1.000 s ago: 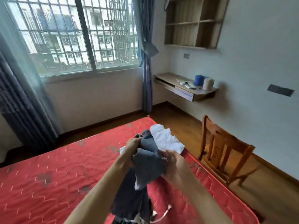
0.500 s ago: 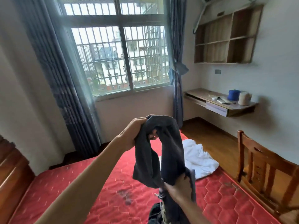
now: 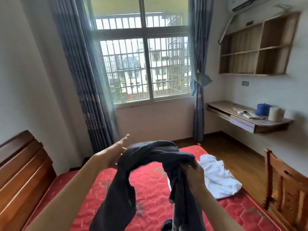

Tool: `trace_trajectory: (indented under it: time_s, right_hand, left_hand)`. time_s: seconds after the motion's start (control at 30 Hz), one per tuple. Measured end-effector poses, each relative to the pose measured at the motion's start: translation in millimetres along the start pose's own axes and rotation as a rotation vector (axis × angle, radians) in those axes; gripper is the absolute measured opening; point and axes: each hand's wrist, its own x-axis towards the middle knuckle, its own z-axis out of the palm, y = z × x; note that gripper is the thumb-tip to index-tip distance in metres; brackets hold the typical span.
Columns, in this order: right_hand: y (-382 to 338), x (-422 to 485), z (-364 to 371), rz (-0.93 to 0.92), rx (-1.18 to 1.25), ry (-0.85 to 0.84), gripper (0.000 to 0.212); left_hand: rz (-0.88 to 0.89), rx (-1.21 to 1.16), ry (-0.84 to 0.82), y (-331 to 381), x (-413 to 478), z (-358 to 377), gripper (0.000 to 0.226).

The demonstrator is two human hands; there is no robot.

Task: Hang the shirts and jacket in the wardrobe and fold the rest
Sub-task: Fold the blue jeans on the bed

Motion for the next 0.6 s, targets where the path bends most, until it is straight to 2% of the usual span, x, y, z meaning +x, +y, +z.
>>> trace_trajectory:
  time_s: [0.07, 0.1, 0.13, 0.2, 0.23, 0.27, 0.33, 0.37, 0.4, 0.47, 0.53, 0.6]
  right_hand:
    - [-13, 10, 4, 0.012, 0.2, -0.116, 0.025]
    - [-23, 12, 6, -0.009, 0.333, -0.211, 0.018]
    - [-35, 12, 8, -0.044, 0.482, -0.331, 0.01]
    - [-52, 12, 12, -0.123, 0.634, -0.533, 0.025]
    - [-58, 9, 15, -0.181, 0.644, -0.601, 0.019]
    - [-61, 9, 20, -0.223, 0.643, -0.633, 0.012]
    - [-65, 4, 20, -0.129, 0.628, -0.657, 0.011]
    - [-67, 1, 17, -0.058, 0.619, -0.735, 0.013]
    - [-66, -1, 14, -0.01, 0.601, -0.832, 0.018]
    - [-63, -1, 4, 0.047, 0.491, -0.972, 0.03]
    - [-59, 2, -4, 0.045, 0.34, -1.042, 0.03]
    - [-47, 9, -13, -0.002, 0.111, -1.094, 0.031]
  left_hand:
    - [-0.048, 0.125, 0.184, -11, 13, -5, 0.076]
    - [-0.047, 0.098, 0.218, -11, 16, -3, 0.071]
    - [-0.05, 0.046, 0.216, -10, 18, 1, 0.07]
    - [-0.076, -0.002, 0.17, -3, 22, 17, 0.081]
    - [-0.107, 0.0, 0.129, -1, 23, 27, 0.091]
    - [-0.144, -0.037, 0.055, -1, 27, 37, 0.099]
    - [-0.171, -0.224, -0.1, 3, 34, 61, 0.103]
    - [-0.142, -0.314, -0.144, 8, 30, 73, 0.09]
    - [-0.117, -0.365, -0.15, 10, 29, 85, 0.069]
    - [-0.063, -0.436, -0.061, 9, 34, 100, 0.029]
    - [-0.007, -0.359, -0.032, 3, 36, 110, 0.025]
    - [0.021, -0.301, 0.067, -1, 38, 112, 0.018]
